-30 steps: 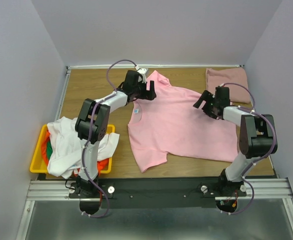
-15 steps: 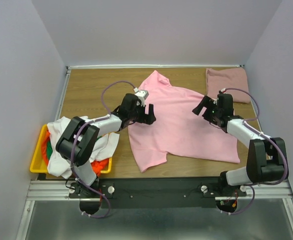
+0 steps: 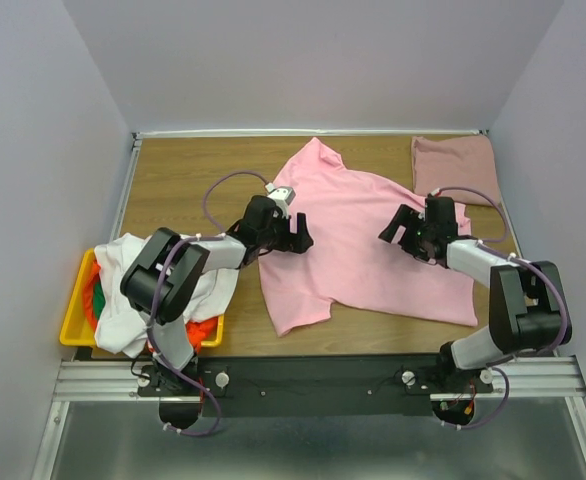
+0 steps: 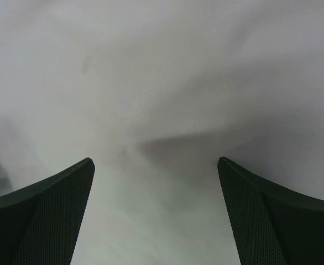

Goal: Fold and stack the t-shirts
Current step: Flatten the tshirt out

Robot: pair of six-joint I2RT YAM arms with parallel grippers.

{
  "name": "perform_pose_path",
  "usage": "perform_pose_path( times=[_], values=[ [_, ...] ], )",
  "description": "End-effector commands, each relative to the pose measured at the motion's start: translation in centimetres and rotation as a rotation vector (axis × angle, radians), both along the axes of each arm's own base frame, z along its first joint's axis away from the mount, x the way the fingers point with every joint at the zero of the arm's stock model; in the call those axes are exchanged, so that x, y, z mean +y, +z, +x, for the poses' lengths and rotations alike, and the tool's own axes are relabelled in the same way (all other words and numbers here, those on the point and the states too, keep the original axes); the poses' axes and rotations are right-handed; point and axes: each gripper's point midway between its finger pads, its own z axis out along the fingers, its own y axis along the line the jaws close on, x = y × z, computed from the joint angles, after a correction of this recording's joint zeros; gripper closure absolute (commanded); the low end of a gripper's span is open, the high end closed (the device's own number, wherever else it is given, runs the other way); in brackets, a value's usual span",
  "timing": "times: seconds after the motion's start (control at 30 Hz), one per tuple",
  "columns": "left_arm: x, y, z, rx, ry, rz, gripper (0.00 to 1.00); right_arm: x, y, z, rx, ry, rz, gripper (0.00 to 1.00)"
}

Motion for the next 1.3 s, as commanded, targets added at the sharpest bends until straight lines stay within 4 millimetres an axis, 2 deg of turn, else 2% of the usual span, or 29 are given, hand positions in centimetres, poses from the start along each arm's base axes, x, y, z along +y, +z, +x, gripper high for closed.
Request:
perform_pose_path(
  times=[0.0, 0.13, 0.17, 0.2, 0.27, 0.3, 0.33, 0.43, 0.53, 0.63, 0.67, 0.8, 0.87, 0.93, 0.97, 1.03, 1.07, 1.13, 1.17, 1.2, 1.23, 1.27],
  values=[
    [2.4, -3.3, 0.6, 0.07, 0.082, 0.122, 0.04, 0.3, -2.4, -1.3, 0.076, 0.011, 0.0, 0.01],
    [3.0, -2.8, 2.3, 0.048, 0.099, 0.137, 0.03, 0.3, -3.1, -1.2, 0.102, 0.007, 0.002, 0.01],
    [3.1, -3.1, 2.6, 0.054, 0.099, 0.144, 0.03, 0.5, -2.8, -0.4, 0.075, 0.008, 0.009, 0.01],
    [2.9, -2.4, 3.5, 0.031, 0.094, 0.145, 0.03, 0.5, -2.9, -0.3, 0.078, 0.008, 0.008, 0.01],
    [3.1, -2.8, 4.2, 0.037, 0.092, 0.168, 0.02, 0.6, -3.0, 0.2, 0.08, 0.009, 0.015, 0.01],
    [3.0, -2.1, 5.2, 0.014, 0.093, 0.174, 0.02, 0.7, -3.0, 0.4, 0.078, 0.011, 0.016, 0.01],
    [3.4, -2.7, 5.5, 0.03, 0.098, 0.188, 0.02, 0.8, -3.1, 0.6, 0.08, 0.013, 0.019, 0.01],
    [3.8, -2.1, 7.4, 0.009, 0.107, 0.187, 0.02, 1.0, -3.0, 1.3, 0.077, 0.012, 0.028, 0.01],
    [4.1, -2.3, 8.3, 0.007, 0.103, 0.192, 0.02, 1.3, -3.0, 1.9, 0.073, 0.017, 0.03, 0.01],
    [3.7, -1.3, 9.6, -0.022, 0.09, 0.188, 0.02, 1.5, -2.8, 2.8, 0.067, 0.021, 0.031, 0.01],
    [3.6, -1.5, 9.7, -0.019, 0.082, 0.198, 0.02, 1.6, -3.0, 2.9, 0.07, 0.022, 0.031, 0.01],
    [3.0, -0.1, 10.8, -0.051, 0.059, 0.195, 0.02, 1.8, -3.0, 3.4, 0.069, 0.024, 0.032, 0.01],
    [2.9, 1.5, 11.3, -0.081, 0.06, 0.186, 0.02, 1.8, -2.9, 3.4, 0.066, 0.03, 0.028, 0.01],
    [3.0, 2.9, 11.3, -0.1, 0.072, 0.179, 0.02, 1.9, -2.5, 3.7, 0.05, 0.042, 0.023, 0.01],
    [3.0, 4.9, 11.2, -0.133, 0.081, 0.164, 0.02, 1.9, -2.0, 3.9, 0.039, 0.047, 0.024, 0.01],
    [3.6, 6.0, 10.6, -0.145, 0.112, 0.159, 0.02, 2.1, -1.3, 4.2, 0.019, 0.052, 0.026, 0.01],
    [3.9, 7.4, 9.6, -0.164, 0.122, 0.151, 0.02, 2.0, -0.6, 4.4, -0.002, 0.054, 0.027, 0.01],
    [4.9, 8.4, 8.7, -0.18, 0.169, 0.157, 0.02, 2.1, 0.3, 4.5, -0.024, 0.057, 0.028, 0.01],
    [5.6, 9.0, 7.3, -0.181, 0.195, 0.148, 0.02, 2.0, 1.0, 4.4, -0.041, 0.055, 0.027, 0.01],
    [5.3, 10.6, 7.1, -0.21, 0.199, 0.124, 0.02, 2.0, 1.5, 4.3, -0.054, 0.055, 0.024, 0.01],
    [6.2, 9.1, 5.7, -0.181, 0.22, 0.142, 0.02, 1.9, 1.7, 4.2, -0.063, 0.054, 0.019, 0.01],
    [6.7, 9.0, 3.9, -0.173, 0.238, 0.126, 0.02, 2.0, 2.2, 3.7, -0.08, 0.064, 0.005, 0.01]
  ],
)
